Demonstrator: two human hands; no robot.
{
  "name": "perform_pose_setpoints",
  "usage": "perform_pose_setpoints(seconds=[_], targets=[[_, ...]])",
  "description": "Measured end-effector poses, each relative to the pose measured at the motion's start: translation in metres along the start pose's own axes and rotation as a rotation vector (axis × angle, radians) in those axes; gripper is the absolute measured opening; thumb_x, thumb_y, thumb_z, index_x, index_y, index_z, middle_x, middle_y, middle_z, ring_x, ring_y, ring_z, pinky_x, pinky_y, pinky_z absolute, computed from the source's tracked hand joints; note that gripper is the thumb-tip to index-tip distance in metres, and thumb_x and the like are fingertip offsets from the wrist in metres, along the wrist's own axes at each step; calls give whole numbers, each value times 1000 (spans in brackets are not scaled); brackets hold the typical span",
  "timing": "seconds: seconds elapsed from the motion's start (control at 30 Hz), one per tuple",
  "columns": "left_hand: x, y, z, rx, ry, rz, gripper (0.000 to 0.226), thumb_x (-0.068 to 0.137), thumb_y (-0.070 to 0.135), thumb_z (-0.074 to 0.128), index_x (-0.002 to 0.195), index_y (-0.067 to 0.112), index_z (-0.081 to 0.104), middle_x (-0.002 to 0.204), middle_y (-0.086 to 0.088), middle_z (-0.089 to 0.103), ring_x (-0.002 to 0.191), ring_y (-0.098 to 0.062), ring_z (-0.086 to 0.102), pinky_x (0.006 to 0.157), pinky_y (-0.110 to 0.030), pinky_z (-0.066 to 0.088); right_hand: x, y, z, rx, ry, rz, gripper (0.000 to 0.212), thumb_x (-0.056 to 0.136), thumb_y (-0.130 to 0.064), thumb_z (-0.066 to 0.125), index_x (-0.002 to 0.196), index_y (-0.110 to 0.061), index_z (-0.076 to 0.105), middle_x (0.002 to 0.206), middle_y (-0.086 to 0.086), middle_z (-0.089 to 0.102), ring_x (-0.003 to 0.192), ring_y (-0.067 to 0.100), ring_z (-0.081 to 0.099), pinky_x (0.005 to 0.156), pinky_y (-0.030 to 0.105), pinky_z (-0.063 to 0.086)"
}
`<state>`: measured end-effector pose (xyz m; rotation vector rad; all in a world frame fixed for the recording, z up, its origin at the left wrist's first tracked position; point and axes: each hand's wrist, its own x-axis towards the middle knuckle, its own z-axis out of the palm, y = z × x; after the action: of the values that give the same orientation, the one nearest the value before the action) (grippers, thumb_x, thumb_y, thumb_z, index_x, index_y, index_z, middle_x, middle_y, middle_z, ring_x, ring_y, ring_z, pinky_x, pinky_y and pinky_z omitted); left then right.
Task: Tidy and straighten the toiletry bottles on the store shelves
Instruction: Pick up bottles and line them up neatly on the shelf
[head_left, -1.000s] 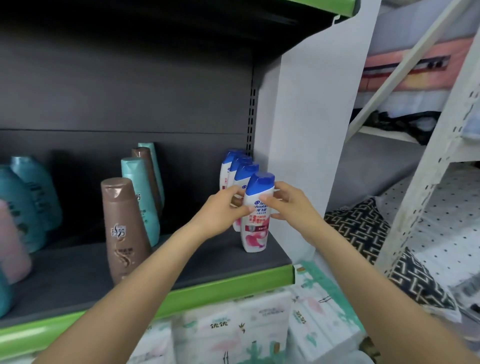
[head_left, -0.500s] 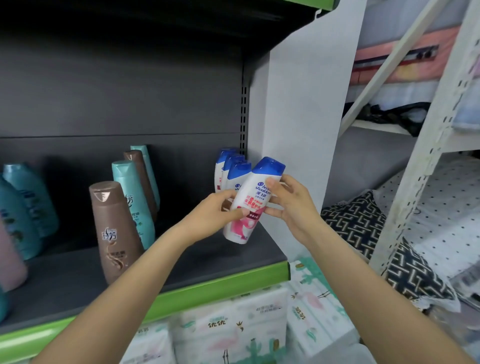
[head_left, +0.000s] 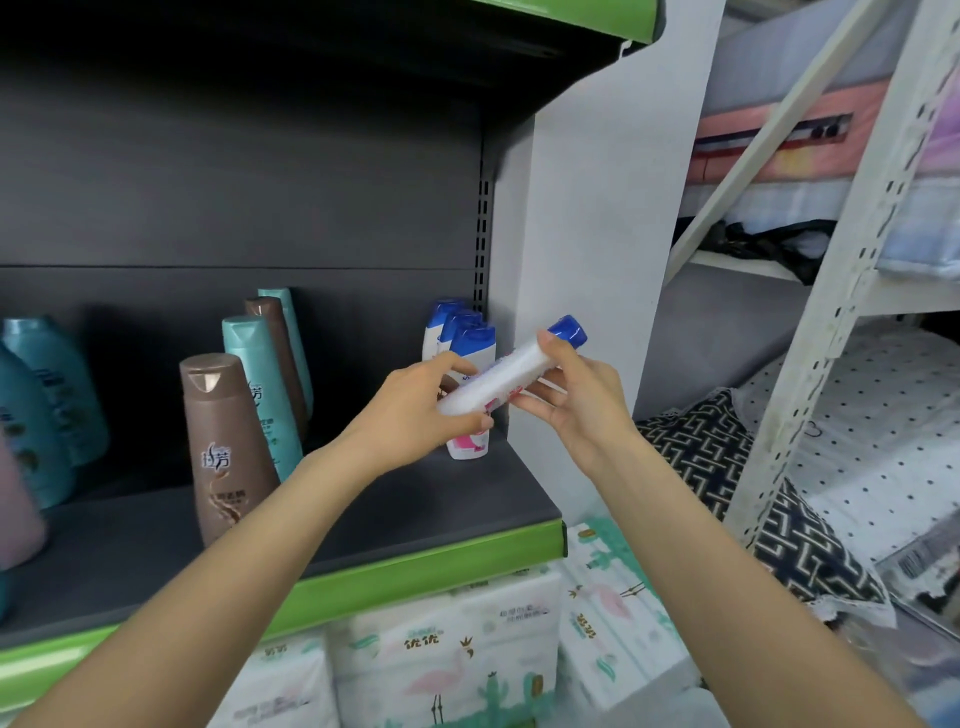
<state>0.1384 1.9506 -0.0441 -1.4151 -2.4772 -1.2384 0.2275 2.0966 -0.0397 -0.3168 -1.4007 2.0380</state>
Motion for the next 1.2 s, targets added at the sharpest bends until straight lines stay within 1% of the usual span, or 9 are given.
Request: perform_pose_setpoints(seconds=[0.17,0.4,0.57,0.73,0.8,0.9,1.03,1.1,1.2], targets=[[-6,2,-9,19,-29,-47,68,67,47,78,126,26,52,115,10,60,94,-7,58,75,-18,44,-4,2,-7,240,-60,42,12,93,-11,50,97,-3,58,98,16,65,90,26,66,70,34,60],[-13,4,0,187,192,91,61,64,34,81,116,26,50,105,9,51,96,-8,52,83,-27,46,-6,4,-18,95,-154,36,18,95,-14,52,104,-3,63,91,8,74,85,17,71,74,28,59],[-13,4,-2,105,130,124,63,69,25,80,124,27,49,107,11,52,95,-1,51,76,-4,38,-6,4,-25,159,-172,-20,25,95,-13,52,116,-3,59,97,6,74,92,20,70,75,30,59],[-15,-3,-7,-11,41,32,46,75,28,76,117,27,57,109,9,67,92,-3,63,78,-17,51,-9,5,-30,165,-198,-45,26,95,-12,50,119,-5,58,101,4,72,94,19,70,71,26,57],[-16,-5,-6,-25,62,27,42,74,29,77,112,26,60,104,8,69,89,-3,65,78,-21,53,-8,4,-30,149,-190,-43,24,95,-13,50,117,-6,59,101,4,72,94,18,70,71,26,57],[-17,-6,-3,-15,134,15,41,72,28,79,109,25,62,95,10,69,81,-2,63,68,-11,49,-6,2,-27,37,-137,-30,24,95,-14,52,115,-4,60,103,9,71,90,19,70,73,25,58],[-19,-7,-3,102,204,84,43,70,26,80,108,26,61,96,9,63,83,-5,57,66,-9,43,-6,-3,-18,-125,-108,133,32,92,-32,55,101,-2,60,96,16,70,89,24,70,77,30,59],[-20,-7,1,186,205,123,46,71,28,79,113,27,60,96,10,57,82,-4,51,66,-8,36,-6,-4,-11,-114,-91,195,33,89,-37,59,95,-4,58,90,14,70,86,24,70,74,34,59],[-21,-6,6,207,208,166,50,71,28,78,117,29,58,91,14,48,82,-5,47,70,-12,34,-4,-3,-5,-21,-16,198,28,88,-28,63,95,-2,54,94,17,64,84,26,68,71,39,60]])
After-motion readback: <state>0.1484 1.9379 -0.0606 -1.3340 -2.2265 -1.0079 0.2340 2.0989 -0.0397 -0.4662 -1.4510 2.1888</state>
